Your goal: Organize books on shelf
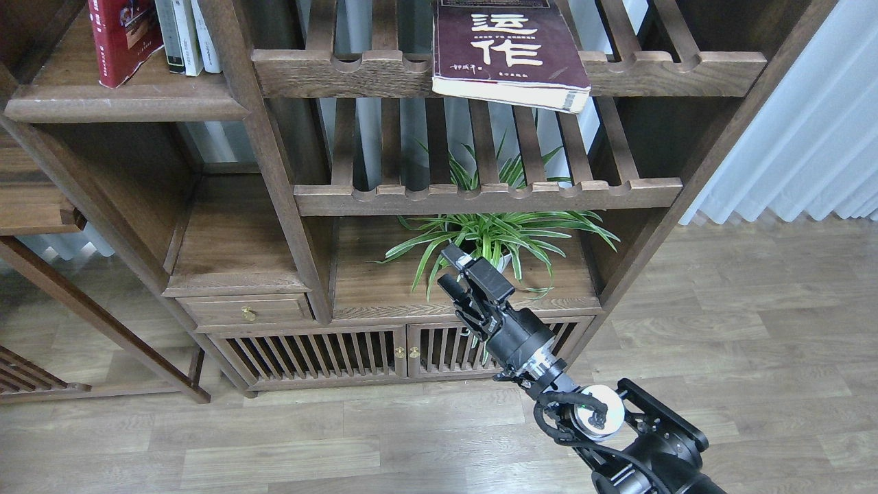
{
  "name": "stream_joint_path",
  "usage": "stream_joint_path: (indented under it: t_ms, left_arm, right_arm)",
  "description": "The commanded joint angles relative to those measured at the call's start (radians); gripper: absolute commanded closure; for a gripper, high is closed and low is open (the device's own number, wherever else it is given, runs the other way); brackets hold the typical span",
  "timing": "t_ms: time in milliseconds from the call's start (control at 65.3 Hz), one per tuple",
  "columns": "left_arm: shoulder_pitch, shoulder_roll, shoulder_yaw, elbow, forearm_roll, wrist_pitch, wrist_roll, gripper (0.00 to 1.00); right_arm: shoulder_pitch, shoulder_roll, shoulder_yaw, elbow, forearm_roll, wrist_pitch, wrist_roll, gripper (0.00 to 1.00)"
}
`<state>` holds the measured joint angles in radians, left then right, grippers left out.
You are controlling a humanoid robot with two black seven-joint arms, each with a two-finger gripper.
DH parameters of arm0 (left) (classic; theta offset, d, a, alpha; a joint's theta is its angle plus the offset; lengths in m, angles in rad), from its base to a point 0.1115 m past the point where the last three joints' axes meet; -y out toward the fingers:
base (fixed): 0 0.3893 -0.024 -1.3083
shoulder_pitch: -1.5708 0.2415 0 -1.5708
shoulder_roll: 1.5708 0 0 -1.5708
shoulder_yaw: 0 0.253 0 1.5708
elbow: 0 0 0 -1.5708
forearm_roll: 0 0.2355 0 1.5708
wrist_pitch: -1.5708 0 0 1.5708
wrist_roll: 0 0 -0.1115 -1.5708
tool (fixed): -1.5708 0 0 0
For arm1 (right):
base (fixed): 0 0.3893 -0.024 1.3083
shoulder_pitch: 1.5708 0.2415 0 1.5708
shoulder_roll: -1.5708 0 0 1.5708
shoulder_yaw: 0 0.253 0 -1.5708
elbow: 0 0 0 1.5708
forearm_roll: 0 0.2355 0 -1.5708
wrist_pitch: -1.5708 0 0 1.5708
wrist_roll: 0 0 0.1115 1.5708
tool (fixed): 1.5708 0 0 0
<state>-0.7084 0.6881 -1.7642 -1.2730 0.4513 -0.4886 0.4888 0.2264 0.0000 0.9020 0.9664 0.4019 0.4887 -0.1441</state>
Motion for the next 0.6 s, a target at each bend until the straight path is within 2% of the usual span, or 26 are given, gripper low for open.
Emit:
stream_joint_path:
  t_ms: [0,199,260,321,337,383,582]
  left_arm:
    - [0.006,-0.028,0.002,0.003,0.07,0.0,-0.019,1.0]
    - [0.014,-0.048,0.014,0.032,0.136,0.0,-0.096,1.0]
    - [0.02,-0.064,0.015,0.041,0.187,0.0,-0.156,1.0]
    - [0.029,-0.07,0.019,0.046,0.222,0.0,-0.196,1.0]
    - [0.032,-0.079,0.019,0.067,0.251,0.0,-0.232,1.0]
    - [0.035,-0.084,0.022,0.083,0.263,0.0,-0.255,1.0]
    - [0.032,-0.088,0.054,0.133,0.276,0.058,-0.314,1.0]
  right_arm:
    - [-0.004,0.0,0.0,0.002,0.0,0.0,0.0,0.13]
    - [-0.016,0.0,0.0,0.002,0.0,0.0,0.0,0.13]
    - [-0.022,0.0,0.0,0.003,0.0,0.0,0.0,0.13]
    - [-0.027,0.0,-0.006,0.003,0.0,0.0,0.0,0.13]
    - [-0.028,0.0,-0.018,0.002,0.0,0.0,0.0,0.12]
    - [-0.032,0.0,-0.026,0.002,0.001,0.0,0.0,0.12]
    - [-0.028,0.0,-0.029,0.002,0.001,0.0,0.0,0.12]
